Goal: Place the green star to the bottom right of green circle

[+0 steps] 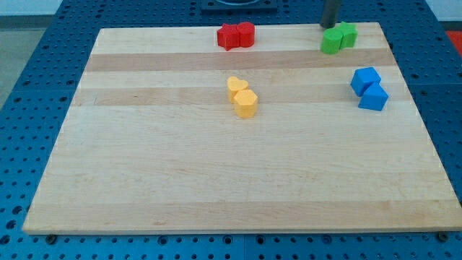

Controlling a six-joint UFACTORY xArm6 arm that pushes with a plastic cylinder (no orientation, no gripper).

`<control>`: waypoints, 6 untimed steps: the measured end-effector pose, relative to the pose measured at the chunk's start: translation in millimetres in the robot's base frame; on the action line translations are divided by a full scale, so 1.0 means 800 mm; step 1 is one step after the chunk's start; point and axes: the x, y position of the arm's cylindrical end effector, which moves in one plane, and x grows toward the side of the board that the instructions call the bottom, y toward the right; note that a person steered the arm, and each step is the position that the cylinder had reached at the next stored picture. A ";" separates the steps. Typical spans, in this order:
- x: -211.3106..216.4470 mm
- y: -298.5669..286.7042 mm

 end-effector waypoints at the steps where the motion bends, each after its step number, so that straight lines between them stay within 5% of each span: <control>1: 0.000 0.013; 6: 0.060 0.010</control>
